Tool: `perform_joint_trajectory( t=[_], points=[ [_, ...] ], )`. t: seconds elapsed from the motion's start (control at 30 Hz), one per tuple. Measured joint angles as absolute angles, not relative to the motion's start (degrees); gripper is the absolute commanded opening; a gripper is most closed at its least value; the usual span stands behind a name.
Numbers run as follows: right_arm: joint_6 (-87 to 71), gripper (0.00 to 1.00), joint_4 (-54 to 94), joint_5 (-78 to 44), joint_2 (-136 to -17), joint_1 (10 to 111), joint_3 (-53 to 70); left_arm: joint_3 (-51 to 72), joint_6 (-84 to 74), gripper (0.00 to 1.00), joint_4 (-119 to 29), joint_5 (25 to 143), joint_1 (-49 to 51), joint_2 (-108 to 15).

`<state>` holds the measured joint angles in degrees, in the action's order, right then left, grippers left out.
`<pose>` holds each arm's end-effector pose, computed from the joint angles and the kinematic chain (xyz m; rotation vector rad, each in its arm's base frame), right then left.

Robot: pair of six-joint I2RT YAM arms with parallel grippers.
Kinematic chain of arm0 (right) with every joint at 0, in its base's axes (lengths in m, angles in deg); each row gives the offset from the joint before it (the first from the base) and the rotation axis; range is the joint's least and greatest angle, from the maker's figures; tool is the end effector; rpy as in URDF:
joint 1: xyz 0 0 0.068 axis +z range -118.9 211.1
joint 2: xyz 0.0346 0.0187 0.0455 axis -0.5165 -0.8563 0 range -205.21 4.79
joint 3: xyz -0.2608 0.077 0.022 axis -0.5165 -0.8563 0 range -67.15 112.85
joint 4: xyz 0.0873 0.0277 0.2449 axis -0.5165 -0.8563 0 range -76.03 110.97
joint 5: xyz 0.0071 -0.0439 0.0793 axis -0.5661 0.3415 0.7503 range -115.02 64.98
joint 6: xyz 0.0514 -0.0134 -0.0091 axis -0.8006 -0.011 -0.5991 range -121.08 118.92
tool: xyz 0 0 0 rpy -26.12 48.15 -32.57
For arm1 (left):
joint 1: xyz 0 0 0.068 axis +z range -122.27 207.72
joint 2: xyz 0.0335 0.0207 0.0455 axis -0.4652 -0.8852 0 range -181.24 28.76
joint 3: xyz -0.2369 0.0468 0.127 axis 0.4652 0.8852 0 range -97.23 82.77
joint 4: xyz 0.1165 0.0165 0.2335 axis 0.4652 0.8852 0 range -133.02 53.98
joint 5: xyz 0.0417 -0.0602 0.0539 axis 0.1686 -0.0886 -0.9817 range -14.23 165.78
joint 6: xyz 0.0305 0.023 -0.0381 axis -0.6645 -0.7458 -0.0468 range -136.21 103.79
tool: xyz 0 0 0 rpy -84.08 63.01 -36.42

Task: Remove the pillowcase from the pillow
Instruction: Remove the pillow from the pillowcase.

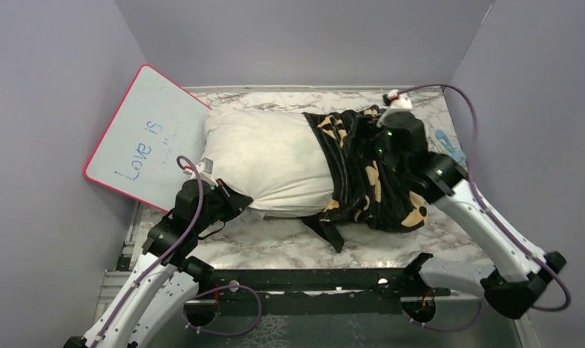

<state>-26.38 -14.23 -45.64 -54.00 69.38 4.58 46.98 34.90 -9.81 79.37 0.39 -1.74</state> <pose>0.1708 0.1189 0.4120 0.0159 1.9527 0.3856 0.1125 -0.0606 0.2785 -0.4098 2.1463 -0.8843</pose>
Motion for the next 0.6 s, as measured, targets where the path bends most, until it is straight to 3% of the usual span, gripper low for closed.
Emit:
perform_joint_trajectory(
  t=[0.07, 0.13, 0.17, 0.23, 0.27, 0.33, 0.4, 0.47, 0.6],
  points=[
    [-24.57, 0.81, -13.07, -45.75, -60.64, 69.34, 6.59, 46.98, 34.86, 0.0, -9.51, 79.72, 0.39, -1.19],
    [-22.88, 0.63, -12.87, -45.01, -67.18, 69.34, 8.27, 46.98, 34.64, 0.0, -8.98, 80.22, 0.39, -0.38],
    [-22.25, 0.53, -12.92, -44.61, -69.45, 69.34, 8.62, 46.96, 34.42, 0.06, -8.74, 80.44, 0.39, -0.01],
    [-21.18, 0.29, -13.48, -42.21, -74.37, 69.34, 8.93, 46.37, 33.22, 0.28, -7.63, 81.03, 0.39, 0.32],
    [-20.48, 0.23, -13.9, -41.25, -76.1, 69.34, 8.84, 45.62, 32.43, 0.38, -6.82, 81.42, 0.39, 0.27],
    [-20.2, 0.19, -12.61, -39.92, -76.93, 69.3, 6.55, 42.54, 30.6, 0.59, -4.78, 82.23, 0.39, -0.89],
    [-20.57, 0.19, -9.11, -38.8, -73.49, 68.95, 0.71, 37.65, 28.3, 0.71, -3.43, 82.87, 0.39, -2.92],
    [-21.66, 0.19, -4.24, -36.66, -66.3, 68.79, -8.23, 30.85, 25.7, 0.77, -3.47, 83.04, 0.41, -5.85],
    [-25.68, 0.19, 2.32, -30.5, -53.78, 68.75, -22.57, 16.9, 19.45, 0.8, -5.55, 84.14, 0.44, -15.53]
  ],
)
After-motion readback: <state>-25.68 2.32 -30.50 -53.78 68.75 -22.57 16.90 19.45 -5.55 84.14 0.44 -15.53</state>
